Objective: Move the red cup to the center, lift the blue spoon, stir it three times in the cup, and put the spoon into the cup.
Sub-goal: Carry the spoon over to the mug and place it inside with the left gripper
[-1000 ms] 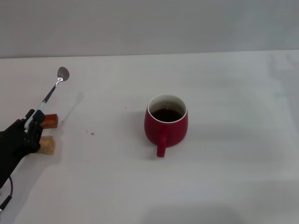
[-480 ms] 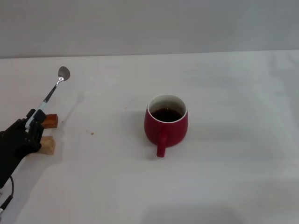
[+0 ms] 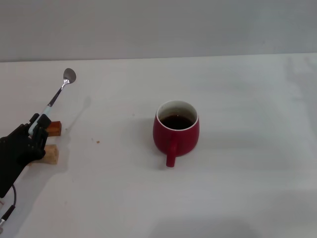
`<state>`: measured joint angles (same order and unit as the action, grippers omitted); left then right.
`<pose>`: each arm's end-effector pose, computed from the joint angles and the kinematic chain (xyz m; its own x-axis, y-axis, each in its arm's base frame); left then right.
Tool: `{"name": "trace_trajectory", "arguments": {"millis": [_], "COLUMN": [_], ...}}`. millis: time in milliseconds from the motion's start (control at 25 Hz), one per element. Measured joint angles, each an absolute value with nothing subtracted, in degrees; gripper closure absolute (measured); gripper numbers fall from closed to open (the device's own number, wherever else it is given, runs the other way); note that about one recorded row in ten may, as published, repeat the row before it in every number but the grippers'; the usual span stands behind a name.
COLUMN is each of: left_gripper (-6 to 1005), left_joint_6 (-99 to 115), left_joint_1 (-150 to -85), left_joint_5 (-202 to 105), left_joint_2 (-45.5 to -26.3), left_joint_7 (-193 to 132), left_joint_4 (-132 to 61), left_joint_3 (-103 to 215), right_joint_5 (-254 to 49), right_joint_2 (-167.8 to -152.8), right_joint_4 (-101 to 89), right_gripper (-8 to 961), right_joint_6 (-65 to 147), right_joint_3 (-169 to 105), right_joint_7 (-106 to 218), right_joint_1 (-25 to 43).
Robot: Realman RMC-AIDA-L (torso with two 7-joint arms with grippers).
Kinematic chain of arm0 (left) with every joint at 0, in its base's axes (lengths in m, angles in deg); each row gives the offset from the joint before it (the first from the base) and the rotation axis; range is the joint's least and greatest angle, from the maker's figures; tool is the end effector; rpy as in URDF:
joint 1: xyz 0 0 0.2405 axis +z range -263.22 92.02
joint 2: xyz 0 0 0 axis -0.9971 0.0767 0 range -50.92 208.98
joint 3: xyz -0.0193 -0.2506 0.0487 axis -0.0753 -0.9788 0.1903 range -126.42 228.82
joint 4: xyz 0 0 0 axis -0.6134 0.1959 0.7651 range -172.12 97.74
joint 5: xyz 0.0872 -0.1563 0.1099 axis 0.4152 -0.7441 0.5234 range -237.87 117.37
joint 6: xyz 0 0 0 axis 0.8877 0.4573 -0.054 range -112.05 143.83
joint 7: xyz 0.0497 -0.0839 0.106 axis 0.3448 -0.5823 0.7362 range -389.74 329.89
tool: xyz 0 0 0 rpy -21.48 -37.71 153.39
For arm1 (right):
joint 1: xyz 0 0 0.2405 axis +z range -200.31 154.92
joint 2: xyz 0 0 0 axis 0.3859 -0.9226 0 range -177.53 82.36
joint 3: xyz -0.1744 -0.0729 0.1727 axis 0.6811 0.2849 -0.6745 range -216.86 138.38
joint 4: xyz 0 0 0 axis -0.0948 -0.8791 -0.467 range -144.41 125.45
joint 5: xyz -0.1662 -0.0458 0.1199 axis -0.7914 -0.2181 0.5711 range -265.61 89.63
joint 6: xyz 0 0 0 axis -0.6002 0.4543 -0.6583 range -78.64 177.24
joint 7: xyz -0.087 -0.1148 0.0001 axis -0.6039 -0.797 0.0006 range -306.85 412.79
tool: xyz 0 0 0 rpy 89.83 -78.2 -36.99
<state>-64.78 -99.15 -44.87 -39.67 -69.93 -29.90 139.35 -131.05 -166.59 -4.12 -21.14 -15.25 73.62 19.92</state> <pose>-0.3468 0.2550 -0.0136 0.4345 0.0733 0.8977 0.8489 -0.3665 -0.3810 0.2597 0.4220 0.0614 0.5403 0.3386 -0.7703 -0.7928 -0.1019 -0.6008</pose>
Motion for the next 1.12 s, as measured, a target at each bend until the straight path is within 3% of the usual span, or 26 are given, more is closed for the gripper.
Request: {"name": "trace_trajectory", "arguments": {"millis": [1120], "left_gripper": [854], "left_joint_6": [-64.9], "left_joint_1": [-99.7], "left_joint_5": [-44.1], "left_joint_2": [-39.26], "left_joint_7": [-72.9], "left_joint_4": [-29.9], "left_joint_3": [140.1], "right_joint_5": [-131.1], "right_joint_2": [-166.59], "right_joint_4": [-4.4], "right_gripper": [445], "right_joint_6": [-21.0], "right_joint_3": [-15.0], "right_joint_7": [73.6], "right_joint_1": [19.1]}}
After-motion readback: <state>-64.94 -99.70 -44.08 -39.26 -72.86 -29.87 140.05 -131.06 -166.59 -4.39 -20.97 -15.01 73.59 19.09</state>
